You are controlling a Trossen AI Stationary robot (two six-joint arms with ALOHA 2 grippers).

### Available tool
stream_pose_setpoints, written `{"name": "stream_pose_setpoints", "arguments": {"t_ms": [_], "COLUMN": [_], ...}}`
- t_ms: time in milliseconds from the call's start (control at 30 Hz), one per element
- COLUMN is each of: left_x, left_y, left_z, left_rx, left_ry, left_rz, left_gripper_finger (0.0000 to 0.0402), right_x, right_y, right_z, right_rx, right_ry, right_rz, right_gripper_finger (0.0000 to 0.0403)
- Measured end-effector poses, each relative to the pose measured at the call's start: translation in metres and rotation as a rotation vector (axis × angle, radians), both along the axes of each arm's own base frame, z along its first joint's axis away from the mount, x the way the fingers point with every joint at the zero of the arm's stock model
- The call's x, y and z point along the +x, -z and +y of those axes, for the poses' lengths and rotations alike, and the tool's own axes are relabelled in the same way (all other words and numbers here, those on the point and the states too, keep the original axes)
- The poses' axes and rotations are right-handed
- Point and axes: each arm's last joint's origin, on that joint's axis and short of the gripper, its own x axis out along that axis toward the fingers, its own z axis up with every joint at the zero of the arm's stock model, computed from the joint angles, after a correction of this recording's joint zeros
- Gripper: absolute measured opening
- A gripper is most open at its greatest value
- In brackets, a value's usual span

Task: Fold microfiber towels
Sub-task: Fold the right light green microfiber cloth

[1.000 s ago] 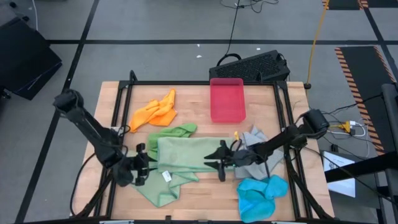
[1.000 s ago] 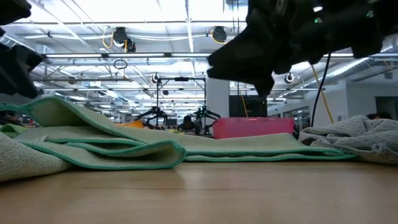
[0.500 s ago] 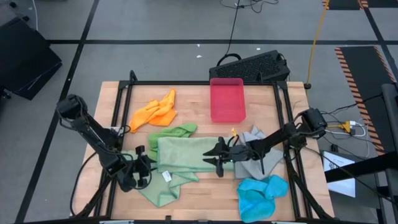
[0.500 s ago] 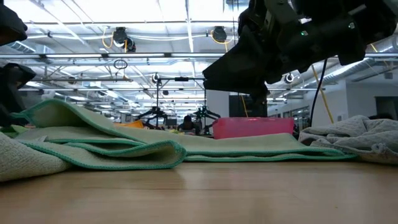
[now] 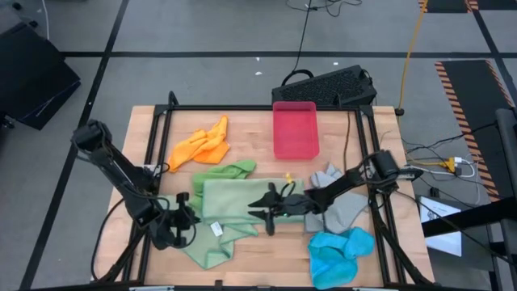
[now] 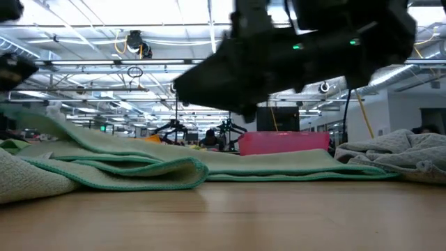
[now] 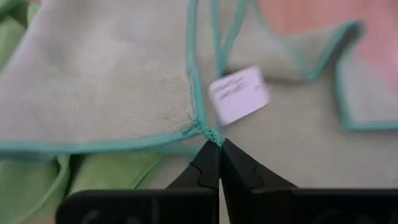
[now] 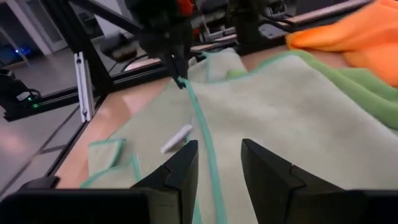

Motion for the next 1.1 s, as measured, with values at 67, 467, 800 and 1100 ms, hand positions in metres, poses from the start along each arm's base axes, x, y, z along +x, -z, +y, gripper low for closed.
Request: {"name": "stream_pose_setpoints", "arguments": {"t_ms": [67, 467, 800, 1100], "left_x": [0.002, 0.002, 0.001, 0.014], "left_y": [-0.011, -0.02, -0.019, -0.031], "left_z": [-0.003, -0.007, -0.008, 0.005], "left_rx": [0.01, 0.008, 0.001, 0.219], "left_ry": [0.032, 0.105, 0.145, 0.05], "left_rz": [0.007, 0.094, 0.121, -0.118], "left_gripper_finger": [0.0005, 0.0013, 0.0193, 0.0262], "right_x": [0.014, 0.047, 0.045, 0.044], "right_y": [0.004, 0.028, 0.034, 0.023], "right_z": [0.003, 0.003, 0.0, 0.001], "right_rx": [-0.002, 0.021, 0.045, 0.047], "right_ry": [-0.029, -0.077, -0.108, -0.108], "right_rz": [0.0, 0.128, 0.191, 0.18], "right_gripper_finger": [0.0116, 0.0116, 0.0116, 0.0116]}}
